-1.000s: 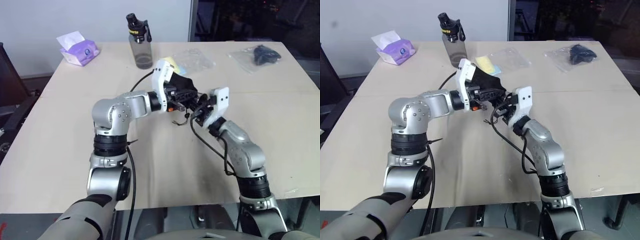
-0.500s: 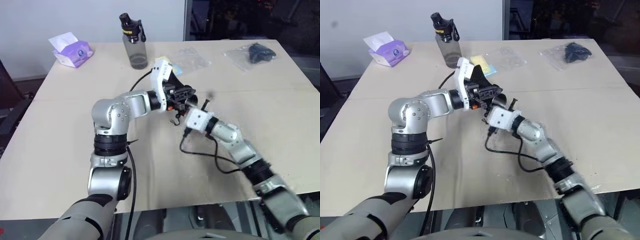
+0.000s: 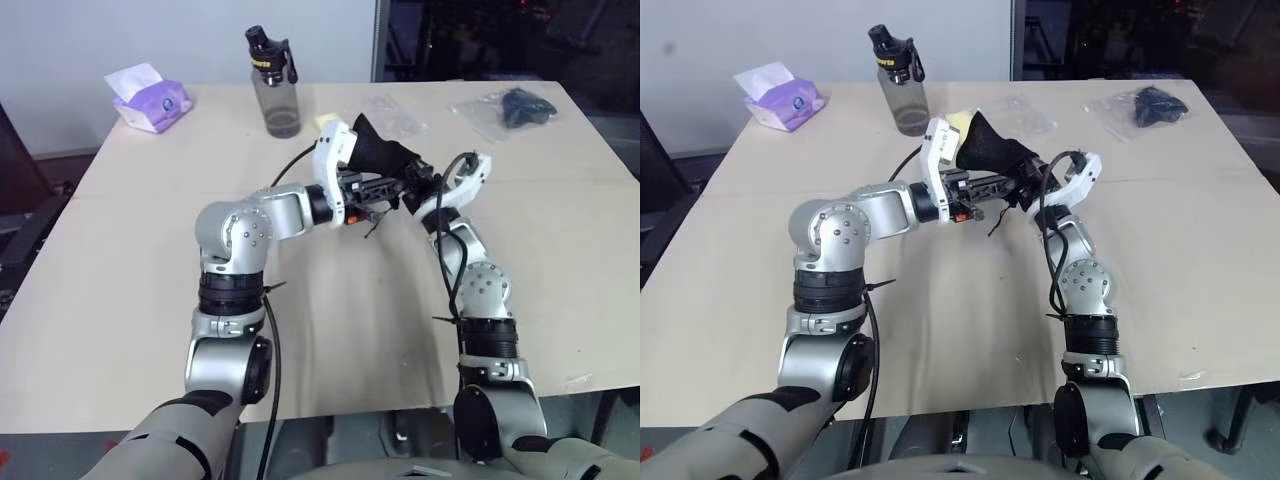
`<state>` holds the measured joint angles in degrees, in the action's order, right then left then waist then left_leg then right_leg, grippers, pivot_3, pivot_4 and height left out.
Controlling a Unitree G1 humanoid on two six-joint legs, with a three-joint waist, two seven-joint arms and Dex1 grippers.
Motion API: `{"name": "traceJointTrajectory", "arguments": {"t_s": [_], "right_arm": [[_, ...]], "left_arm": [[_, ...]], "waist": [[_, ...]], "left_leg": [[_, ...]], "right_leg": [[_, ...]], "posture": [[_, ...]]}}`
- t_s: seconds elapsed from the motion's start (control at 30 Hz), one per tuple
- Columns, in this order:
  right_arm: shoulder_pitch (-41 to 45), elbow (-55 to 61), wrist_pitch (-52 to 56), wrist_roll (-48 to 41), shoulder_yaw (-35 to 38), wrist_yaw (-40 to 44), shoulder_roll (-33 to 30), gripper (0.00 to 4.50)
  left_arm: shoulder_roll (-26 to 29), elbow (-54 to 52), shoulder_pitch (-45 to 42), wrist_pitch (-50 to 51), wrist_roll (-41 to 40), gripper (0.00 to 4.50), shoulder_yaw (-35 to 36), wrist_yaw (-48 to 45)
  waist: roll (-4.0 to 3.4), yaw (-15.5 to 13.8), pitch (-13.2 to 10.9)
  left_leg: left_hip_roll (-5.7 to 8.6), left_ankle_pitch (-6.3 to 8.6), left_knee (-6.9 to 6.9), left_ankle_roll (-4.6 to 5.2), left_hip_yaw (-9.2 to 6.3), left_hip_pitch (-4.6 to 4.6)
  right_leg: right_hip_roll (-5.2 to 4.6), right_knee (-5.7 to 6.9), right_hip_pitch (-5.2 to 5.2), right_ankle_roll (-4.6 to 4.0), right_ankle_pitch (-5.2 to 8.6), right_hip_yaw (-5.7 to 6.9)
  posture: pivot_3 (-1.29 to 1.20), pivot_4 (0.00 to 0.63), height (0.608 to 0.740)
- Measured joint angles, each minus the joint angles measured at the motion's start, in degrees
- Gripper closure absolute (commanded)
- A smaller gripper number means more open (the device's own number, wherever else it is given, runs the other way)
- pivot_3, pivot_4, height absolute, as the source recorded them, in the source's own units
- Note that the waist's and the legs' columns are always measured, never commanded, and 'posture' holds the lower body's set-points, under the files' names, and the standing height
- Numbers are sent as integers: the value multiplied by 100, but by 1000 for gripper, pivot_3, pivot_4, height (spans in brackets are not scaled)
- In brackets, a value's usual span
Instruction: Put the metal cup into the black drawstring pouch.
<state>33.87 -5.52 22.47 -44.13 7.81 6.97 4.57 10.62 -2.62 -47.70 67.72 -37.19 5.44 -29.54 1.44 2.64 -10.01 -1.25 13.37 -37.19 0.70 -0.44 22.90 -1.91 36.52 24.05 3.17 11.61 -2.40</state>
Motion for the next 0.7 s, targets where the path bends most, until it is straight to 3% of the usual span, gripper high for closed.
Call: {"name": "traceJointTrajectory", "arguments": {"t_s": [0.2, 0.3, 0.4, 0.57, 0.7], "right_arm": [[28, -318, -2040, 3724, -2541, 1368, -2259, 4446], [55, -721, -3139, 5085, -3416, 1727, -2782, 4446], [306, -1118, -4052, 6026, -3831, 1835, -3105, 4446], [599, -1577, -4727, 6581, -3814, 1883, -3096, 4446], [406, -1629, -4282, 5813, -3263, 2047, -2441, 4446]], "left_arm": [[-58, 101, -25, -74, -34, 4500, 41, -14], [-97, 299, -48, -183, -15, 4500, 60, -13], [-91, 480, -48, -217, 21, 4500, 60, -8], [-110, 486, -49, -309, 26, 4500, 57, -10], [-130, 479, -48, -327, 14, 4500, 15, -32]], "waist": [[-2, -14, -1], [-2, -9, -2], [2, -14, -4], [3, -29, -4], [4, -25, -4]], "left_leg": [[3, 0, 1, -1, 7, 5], [4, -1, 1, -2, 11, 5], [3, -1, 0, -3, 10, 5], [3, -2, -2, -4, 10, 5], [0, -2, 0, -5, 4, 4]], "right_leg": [[-1, -12, 3, 3, 2, -3], [-1, -13, 4, 3, 1, -9], [-1, -13, 4, 2, 1, -10], [-3, -13, 3, 2, 0, -9], [-2, -10, 1, 0, -1, -7]], "posture": [[0, 150, 740], [0, 150, 740], [0, 150, 740], [0, 150, 740], [0, 150, 740]]}}
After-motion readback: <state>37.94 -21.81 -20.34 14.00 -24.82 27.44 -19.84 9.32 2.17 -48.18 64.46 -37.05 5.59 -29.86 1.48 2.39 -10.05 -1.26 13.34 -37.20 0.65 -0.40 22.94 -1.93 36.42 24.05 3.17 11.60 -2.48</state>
